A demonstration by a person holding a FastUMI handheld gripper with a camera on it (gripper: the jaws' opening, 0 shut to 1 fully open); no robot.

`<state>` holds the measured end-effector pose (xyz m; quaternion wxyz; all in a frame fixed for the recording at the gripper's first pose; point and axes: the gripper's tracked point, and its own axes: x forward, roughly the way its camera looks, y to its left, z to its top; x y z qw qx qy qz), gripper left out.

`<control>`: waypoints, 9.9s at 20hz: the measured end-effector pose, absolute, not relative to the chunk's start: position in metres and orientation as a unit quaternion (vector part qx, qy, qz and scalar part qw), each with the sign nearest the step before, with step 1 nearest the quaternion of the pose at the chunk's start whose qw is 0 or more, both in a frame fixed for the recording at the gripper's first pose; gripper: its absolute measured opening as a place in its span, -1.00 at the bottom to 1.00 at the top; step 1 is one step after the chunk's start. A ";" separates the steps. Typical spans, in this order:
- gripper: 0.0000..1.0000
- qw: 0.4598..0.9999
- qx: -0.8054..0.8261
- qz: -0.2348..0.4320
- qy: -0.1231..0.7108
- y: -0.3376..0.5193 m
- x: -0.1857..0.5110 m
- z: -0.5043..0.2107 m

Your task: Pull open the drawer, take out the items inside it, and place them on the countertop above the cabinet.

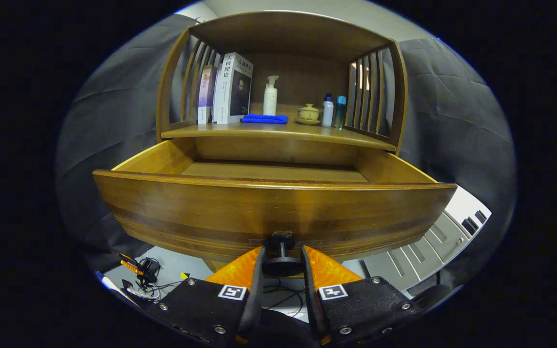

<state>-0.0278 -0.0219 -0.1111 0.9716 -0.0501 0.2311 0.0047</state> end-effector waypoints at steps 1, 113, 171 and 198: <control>-0.12 0.972 -0.052 0.010 0.228 -0.020 -0.030 -0.107; 0.00 0.948 0.023 -0.047 0.314 -0.037 0.199 0.013; 0.90 0.996 -0.029 0.054 0.061 -0.032 -0.031 -0.018; 0.89 0.994 -0.027 0.044 0.100 -0.026 0.002 -0.069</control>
